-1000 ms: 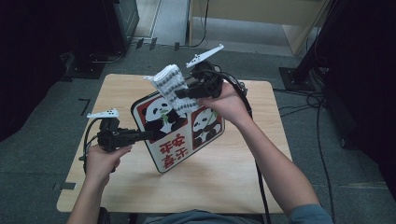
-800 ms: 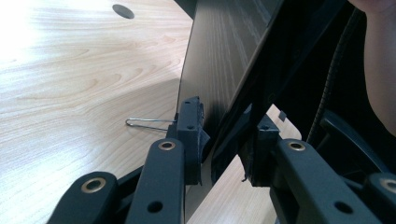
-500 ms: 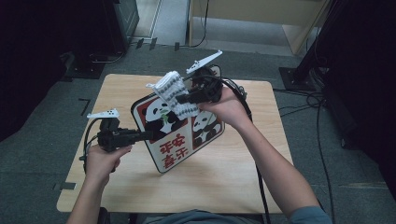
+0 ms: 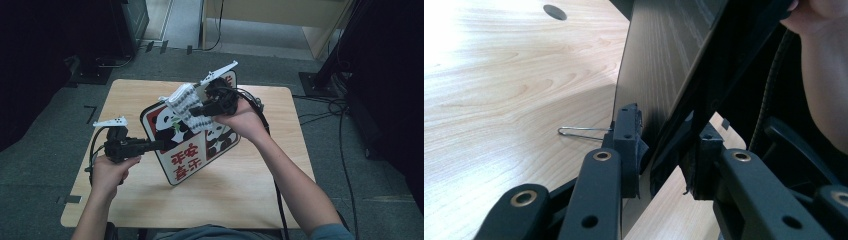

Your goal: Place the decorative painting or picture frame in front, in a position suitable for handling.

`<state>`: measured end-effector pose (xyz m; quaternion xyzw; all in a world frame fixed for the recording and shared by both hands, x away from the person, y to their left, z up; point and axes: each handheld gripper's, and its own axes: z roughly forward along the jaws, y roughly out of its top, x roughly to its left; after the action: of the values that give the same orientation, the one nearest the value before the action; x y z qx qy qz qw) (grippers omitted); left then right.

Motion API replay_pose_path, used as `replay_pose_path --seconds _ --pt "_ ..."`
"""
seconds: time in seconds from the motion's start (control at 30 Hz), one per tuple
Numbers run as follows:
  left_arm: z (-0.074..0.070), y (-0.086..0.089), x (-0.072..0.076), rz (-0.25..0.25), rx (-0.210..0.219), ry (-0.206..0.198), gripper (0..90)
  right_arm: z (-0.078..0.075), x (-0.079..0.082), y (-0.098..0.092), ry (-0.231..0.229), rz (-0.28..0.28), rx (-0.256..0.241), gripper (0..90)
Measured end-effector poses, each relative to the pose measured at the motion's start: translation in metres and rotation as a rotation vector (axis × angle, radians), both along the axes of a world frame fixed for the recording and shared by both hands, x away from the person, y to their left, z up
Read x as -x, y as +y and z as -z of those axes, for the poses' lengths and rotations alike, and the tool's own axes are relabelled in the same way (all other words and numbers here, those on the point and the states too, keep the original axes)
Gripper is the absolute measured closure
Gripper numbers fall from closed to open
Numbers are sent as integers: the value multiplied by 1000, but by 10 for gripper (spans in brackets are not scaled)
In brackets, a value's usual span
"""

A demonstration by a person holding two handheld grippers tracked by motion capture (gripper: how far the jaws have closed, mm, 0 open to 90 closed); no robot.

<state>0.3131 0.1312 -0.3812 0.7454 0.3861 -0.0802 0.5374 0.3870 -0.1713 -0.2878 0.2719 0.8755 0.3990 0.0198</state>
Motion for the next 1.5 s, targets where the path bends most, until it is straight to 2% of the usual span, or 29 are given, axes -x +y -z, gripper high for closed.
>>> replay_pose_path --seconds 0.6,1.5 --pt "0 0 0 0 -3 -2 727 16 3 -2 20 -2 12 789" --pt "0 0 1 1 -3 0 726 52 12 -6 71 0 20 787"
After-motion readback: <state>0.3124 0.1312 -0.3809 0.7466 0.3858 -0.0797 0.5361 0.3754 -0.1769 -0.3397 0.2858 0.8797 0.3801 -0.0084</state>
